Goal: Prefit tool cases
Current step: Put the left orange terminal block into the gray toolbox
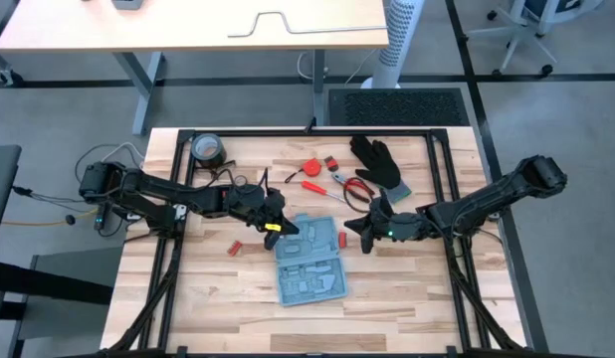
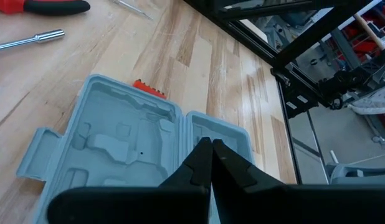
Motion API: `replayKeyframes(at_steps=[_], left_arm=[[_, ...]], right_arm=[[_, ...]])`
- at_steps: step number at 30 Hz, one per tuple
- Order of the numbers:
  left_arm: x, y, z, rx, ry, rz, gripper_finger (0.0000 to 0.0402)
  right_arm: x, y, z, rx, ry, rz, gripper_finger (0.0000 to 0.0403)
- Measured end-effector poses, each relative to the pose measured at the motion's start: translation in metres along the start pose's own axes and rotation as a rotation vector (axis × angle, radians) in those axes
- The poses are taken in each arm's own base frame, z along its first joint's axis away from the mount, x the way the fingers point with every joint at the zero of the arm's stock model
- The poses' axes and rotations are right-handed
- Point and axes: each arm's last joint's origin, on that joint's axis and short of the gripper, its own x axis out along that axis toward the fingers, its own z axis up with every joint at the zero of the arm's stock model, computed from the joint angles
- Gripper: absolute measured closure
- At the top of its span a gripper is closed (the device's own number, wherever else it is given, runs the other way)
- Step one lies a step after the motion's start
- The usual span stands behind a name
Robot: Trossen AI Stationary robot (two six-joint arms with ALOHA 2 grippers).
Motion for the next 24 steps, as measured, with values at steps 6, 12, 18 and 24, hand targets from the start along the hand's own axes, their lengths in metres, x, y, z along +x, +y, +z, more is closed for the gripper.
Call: replayKeyframes(at_steps=[6, 12, 18, 24], left_arm=[[-0.007, 0.009, -0.015, -0.035, 0.17, 0.149, 0.0401], [-0.049, -0.005, -0.013, 0.041, 0.367, 0.632, 0.0402], [-0.09, -0.026, -0.001, 0.005, 0.395, 0.823, 0.0402], [-0.103, -0.031, -0.009, 0.003, 0.484, 0.792, 0.0379]], right_arm=[[0.0, 0.001, -0.002, 0.095, 0.041, 0.029, 0.0394], [0.0, 0.001, -0.002, 0.085, 0.041, 0.031, 0.0394], [-0.001, 0.002, -0.003, 0.108, 0.046, 0.037, 0.0394], [-0.001, 0.002, -0.002, 0.218, 0.044, 0.038, 0.0394]])
